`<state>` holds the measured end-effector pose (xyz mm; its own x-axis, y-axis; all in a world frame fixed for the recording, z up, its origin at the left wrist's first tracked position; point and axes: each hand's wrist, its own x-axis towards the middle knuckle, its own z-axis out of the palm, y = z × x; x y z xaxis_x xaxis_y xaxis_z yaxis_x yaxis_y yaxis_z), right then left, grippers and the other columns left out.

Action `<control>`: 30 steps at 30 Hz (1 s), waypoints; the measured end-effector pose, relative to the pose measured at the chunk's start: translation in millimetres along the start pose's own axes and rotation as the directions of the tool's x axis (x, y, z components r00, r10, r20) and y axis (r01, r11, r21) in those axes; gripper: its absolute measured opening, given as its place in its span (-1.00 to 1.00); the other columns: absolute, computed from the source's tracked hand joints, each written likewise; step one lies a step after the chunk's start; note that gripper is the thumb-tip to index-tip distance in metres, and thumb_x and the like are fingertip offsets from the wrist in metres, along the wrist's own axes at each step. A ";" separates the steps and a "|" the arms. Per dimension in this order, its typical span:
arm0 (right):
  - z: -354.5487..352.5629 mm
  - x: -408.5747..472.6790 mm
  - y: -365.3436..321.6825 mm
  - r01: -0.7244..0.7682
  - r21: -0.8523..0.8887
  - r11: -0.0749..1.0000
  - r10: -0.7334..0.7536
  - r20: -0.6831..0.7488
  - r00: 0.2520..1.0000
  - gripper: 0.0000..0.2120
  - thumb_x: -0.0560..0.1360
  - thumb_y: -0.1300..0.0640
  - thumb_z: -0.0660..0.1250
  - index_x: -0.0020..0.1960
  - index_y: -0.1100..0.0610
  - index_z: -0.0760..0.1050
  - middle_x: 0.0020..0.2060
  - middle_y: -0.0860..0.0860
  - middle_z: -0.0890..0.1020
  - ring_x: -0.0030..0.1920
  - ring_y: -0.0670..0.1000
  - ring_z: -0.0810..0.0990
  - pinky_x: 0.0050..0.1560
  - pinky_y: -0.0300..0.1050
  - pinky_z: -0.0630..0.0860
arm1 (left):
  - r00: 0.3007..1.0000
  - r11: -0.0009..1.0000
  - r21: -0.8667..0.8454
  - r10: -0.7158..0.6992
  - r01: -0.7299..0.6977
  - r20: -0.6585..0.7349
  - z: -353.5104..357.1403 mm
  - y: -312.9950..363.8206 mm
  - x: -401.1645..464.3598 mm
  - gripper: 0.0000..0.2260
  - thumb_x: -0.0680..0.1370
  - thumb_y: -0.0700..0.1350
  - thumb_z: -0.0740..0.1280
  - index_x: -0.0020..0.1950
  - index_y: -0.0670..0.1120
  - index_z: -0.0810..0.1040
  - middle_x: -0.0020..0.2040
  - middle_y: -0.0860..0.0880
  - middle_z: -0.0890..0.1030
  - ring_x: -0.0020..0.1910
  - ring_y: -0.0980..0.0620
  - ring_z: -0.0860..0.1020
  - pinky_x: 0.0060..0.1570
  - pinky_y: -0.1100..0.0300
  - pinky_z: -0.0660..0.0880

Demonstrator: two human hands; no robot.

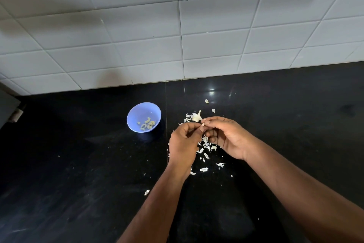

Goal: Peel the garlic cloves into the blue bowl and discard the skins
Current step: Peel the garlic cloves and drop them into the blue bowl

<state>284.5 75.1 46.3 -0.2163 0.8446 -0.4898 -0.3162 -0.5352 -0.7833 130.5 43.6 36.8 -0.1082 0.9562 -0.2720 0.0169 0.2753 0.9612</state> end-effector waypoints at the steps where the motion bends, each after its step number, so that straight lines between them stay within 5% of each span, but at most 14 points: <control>1: -1.0 -0.2 -0.6 -0.008 0.004 1.000 0.008 0.006 1.000 -0.85 0.59 0.29 0.40 0.14 0.27 0.65 -0.17 0.10 0.72 -0.29 -0.07 0.62 -0.32 -0.27 0.54 | 1.000 1.000 -0.014 -0.002 0.002 0.001 -0.2 0.3 0.0 -0.96 0.61 -0.08 0.49 0.05 0.02 0.72 -0.09 0.03 0.75 -0.16 0.19 0.66 -0.14 0.21 0.59; 8: -7.0 1.3 2.9 -0.036 0.008 0.999 0.036 0.047 0.998 -0.79 0.55 0.22 0.47 0.17 0.24 0.69 -0.12 0.09 0.71 -0.24 -0.08 0.64 -0.27 -0.26 0.60 | 1.000 0.999 -0.054 -0.002 0.002 -0.012 0.8 -3.4 2.9 -0.99 0.62 -0.10 0.48 0.03 0.01 0.69 -0.07 -0.03 0.74 -0.16 0.10 0.65 -0.20 0.15 0.60; 15: -0.7 2.8 7.5 0.068 -0.136 0.988 -0.064 0.034 0.997 -0.87 0.56 0.13 0.48 0.08 0.11 0.72 -0.18 -0.03 0.69 -0.21 -0.15 0.61 -0.14 -0.16 0.43 | 0.999 0.995 -0.097 0.009 -0.014 -0.053 8.5 -9.3 -1.1 -0.97 0.63 -0.10 0.47 0.05 -0.03 0.68 -0.08 -0.05 0.75 -0.18 0.12 0.62 -0.17 0.23 0.55; 24: -8.9 7.8 0.8 0.079 -0.152 0.985 -0.075 0.029 0.997 -0.88 0.55 0.22 0.47 0.06 0.13 0.75 -0.13 0.06 0.73 -0.16 -0.08 0.65 -0.24 -0.20 0.50 | 0.999 1.000 -0.002 -0.015 0.014 -0.045 12.5 -9.7 1.6 -0.97 0.63 -0.06 0.47 0.00 0.02 0.69 -0.17 0.09 0.73 -0.22 0.23 0.61 -0.19 0.23 0.52; 30: -29.6 21.8 -16.9 0.056 -0.570 0.820 -0.175 -0.156 0.972 -0.90 0.45 0.24 0.60 -0.05 0.17 0.74 -0.24 0.06 0.72 -0.29 -0.09 0.61 -0.29 -0.23 0.60 | 0.994 0.998 -0.006 -0.070 0.070 -0.088 8.9 -14.1 4.7 -0.97 0.65 -0.03 0.42 0.05 0.07 0.66 -0.11 0.00 0.73 -0.22 0.16 0.61 -0.20 0.20 0.51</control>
<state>312.5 103.0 37.5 -0.0111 0.9170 -0.3988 0.2551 -0.3830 -0.8878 138.6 45.0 21.6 -0.1966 0.9221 -0.3332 0.0039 0.3406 0.9402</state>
